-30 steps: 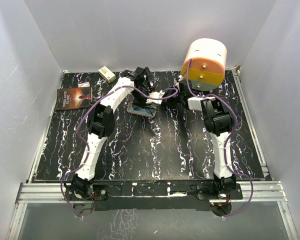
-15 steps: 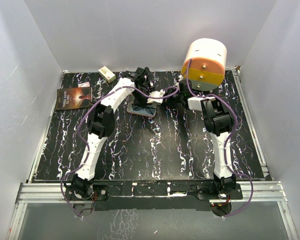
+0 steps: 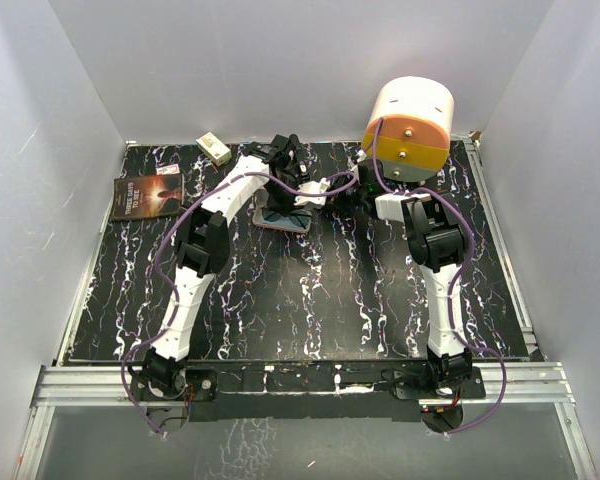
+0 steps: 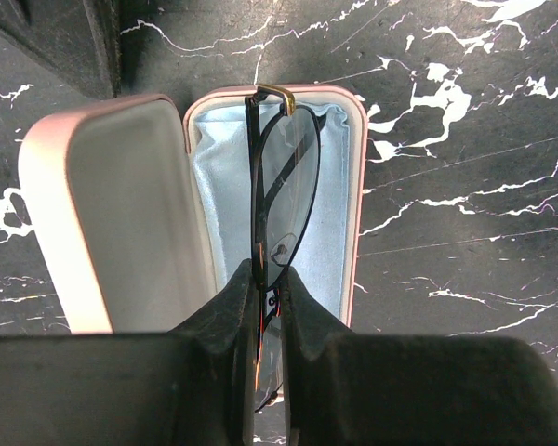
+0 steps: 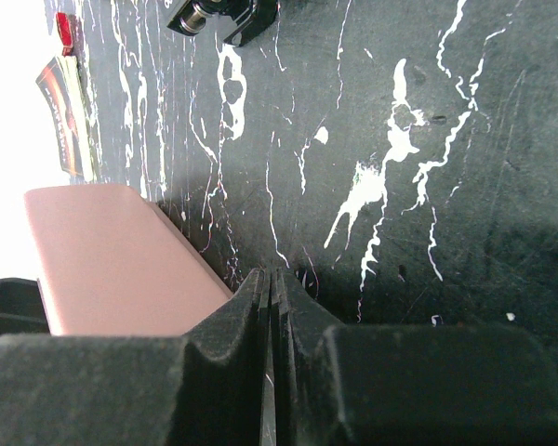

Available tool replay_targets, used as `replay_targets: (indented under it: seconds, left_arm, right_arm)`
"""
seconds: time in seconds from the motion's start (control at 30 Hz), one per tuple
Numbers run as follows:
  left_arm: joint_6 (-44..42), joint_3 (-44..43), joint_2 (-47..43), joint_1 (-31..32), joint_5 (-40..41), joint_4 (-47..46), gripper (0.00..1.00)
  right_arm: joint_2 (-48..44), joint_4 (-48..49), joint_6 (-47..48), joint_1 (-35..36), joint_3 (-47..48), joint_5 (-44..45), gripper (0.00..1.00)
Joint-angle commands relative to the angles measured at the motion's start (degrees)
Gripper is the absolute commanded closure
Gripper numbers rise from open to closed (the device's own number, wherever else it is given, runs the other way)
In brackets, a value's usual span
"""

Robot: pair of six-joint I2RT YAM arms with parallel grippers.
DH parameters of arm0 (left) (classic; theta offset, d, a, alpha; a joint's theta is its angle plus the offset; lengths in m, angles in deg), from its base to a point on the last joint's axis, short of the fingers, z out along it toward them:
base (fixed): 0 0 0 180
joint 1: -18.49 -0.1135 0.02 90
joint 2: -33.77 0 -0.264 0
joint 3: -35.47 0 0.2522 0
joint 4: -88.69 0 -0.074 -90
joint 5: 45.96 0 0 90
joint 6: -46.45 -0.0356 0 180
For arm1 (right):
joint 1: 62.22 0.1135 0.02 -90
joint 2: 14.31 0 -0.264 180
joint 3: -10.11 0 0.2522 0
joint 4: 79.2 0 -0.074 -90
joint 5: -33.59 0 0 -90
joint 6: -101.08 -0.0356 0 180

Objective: Organize the sunglasses
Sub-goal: Place the sunglasses in the sunglasses case.

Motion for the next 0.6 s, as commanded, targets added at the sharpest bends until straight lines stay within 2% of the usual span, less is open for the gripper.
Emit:
replay_targets:
  seconds: [0.0,0.2,0.3,0.47,0.57]
  left_arm:
    - [0.9,1.5,0.5,-0.3,1.1,1.4,1.0]
    - [2.5,1.9,-0.4,-0.4,0.6,0.5,0.91]
    - [2.7,3.3,-1.3,-0.3,0.5,-0.5,0.88]
    - [3.7,5.2,-2.4,-0.3,0.6,-1.9,0.75]
    - [4.3,5.7,-2.7,-0.3,0.7,-2.6,0.72]
  right_arm:
    - [-0.3,2.6,-0.6,-0.5,0.6,0.6,0.91]
    - [-0.4,2.6,-0.6,-0.5,0.6,0.5,0.81]
    - [-0.3,2.6,-0.6,-0.5,0.5,0.5,0.8]
    - [-0.7,2.6,-0.7,-0.5,0.3,0.5,0.8]
    - [-0.9,2.4,-0.6,-0.5,0.3,0.6,0.8]
